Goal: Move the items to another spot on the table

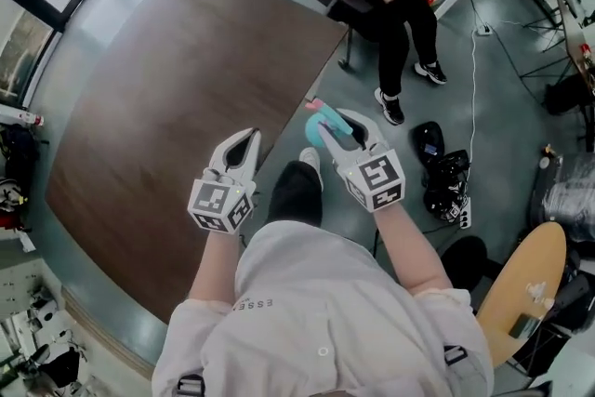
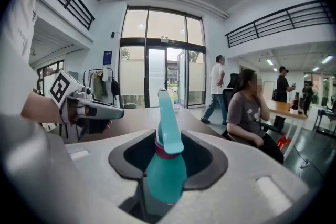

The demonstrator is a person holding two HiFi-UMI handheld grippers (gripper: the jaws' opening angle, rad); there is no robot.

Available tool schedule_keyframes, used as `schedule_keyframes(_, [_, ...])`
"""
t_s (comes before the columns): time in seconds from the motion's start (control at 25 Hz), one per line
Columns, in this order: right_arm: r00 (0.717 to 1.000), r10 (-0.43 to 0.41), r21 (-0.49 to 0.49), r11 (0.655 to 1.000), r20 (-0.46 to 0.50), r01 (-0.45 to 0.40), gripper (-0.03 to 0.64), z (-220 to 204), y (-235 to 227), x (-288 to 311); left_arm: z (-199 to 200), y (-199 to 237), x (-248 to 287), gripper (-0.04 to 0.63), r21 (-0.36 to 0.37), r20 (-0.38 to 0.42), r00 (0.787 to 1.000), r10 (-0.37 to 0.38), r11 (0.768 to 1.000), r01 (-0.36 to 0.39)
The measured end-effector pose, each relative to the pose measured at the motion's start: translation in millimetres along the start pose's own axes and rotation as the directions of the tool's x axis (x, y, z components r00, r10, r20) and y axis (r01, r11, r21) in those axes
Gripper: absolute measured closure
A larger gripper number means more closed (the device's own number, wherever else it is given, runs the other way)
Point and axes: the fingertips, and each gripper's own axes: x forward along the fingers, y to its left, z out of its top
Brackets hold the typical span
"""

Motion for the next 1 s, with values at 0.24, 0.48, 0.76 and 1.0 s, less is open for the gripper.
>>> schedule_keyframes(0.24, [0.999,-0.01,0.007,1.0,-0.05,0.01,0.477,-6.0,-85.4,29.1,3.8,5.6,97.3,0.578,-0.027,-0.009,0.999,-0.031,0.999,0.031])
schedule_keyframes(0.48, [0.995,0.047,-0.025,0.998,-0.083,-0.049,0.477,11.1,-149.9,82.7,32.0,32.2,173.4,0.578,-0.042,0.028,1.0,0.0,0.999,0.001])
schedule_keyframes(0.76, [0.988,0.139,-0.065,0.987,-0.072,-0.144,0.477,42.3,-187.4,150.6,66.1,75.6,213.3,0.578,-0.053,0.065,0.993,0.095,0.994,-0.092])
schedule_keyframes(1.0, [0.964,0.259,-0.097,0.96,-0.059,-0.264,0.477,60.6,-193.2,208.9,69.7,107.2,207.1,0.578,-0.079,0.077,0.962,0.264,0.963,-0.258])
